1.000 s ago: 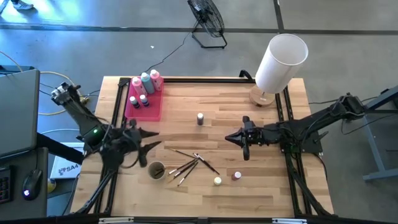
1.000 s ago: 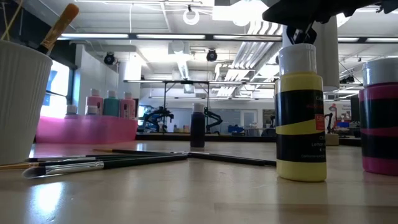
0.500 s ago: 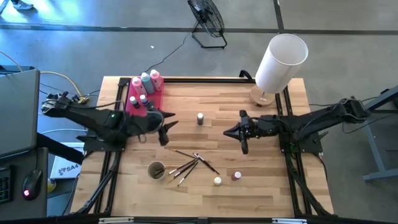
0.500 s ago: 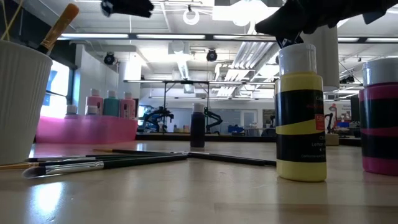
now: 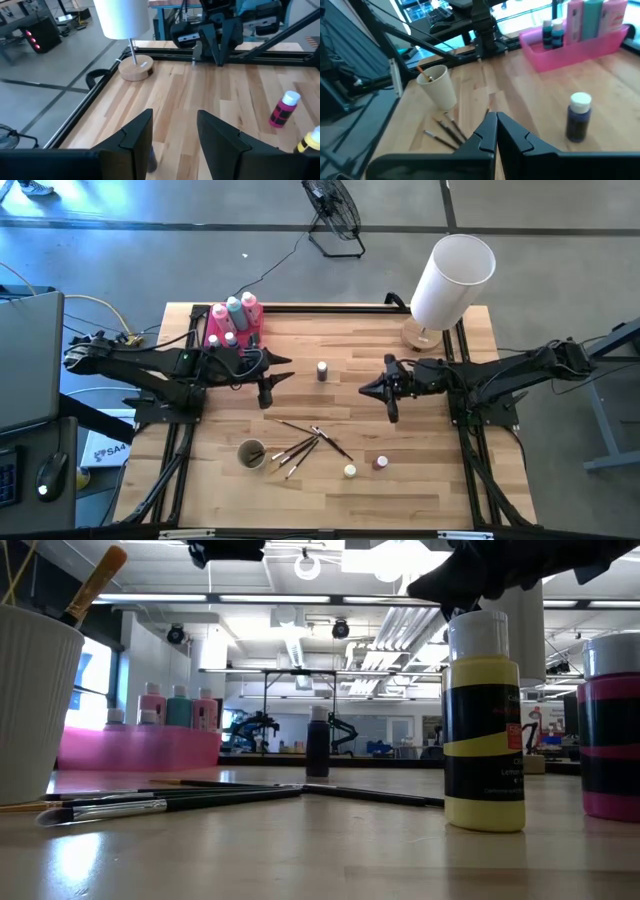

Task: Pick & Place Paint Supplies
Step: Put the small blue paint bottle into the pink bin

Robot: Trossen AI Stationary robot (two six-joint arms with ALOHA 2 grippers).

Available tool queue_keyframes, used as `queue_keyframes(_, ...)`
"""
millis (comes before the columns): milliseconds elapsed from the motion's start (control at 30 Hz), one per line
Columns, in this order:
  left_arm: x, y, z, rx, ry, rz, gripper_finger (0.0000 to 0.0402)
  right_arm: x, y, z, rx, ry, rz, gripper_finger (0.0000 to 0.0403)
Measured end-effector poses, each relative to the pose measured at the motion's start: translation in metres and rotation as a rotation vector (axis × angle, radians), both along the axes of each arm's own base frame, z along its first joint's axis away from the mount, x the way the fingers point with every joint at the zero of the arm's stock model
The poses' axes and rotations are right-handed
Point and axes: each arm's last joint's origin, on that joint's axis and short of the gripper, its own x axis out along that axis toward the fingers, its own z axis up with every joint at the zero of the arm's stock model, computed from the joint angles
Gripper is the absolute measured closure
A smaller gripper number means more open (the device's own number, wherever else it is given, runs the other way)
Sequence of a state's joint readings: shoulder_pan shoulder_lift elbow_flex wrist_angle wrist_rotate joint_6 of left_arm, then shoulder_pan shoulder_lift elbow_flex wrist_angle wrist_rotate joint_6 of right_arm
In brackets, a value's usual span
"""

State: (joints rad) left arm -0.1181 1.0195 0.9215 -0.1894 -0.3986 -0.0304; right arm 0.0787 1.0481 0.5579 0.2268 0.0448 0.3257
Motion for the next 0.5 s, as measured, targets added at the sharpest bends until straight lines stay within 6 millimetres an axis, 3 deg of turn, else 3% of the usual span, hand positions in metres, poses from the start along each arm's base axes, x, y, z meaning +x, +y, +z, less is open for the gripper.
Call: queue_keyframes(500,0.001,-0.002,0.001,-0.033,-0.017,-0.054,0.025,-0.003,0.011,-0.004,0.003,0.043,0.063,0.0401)
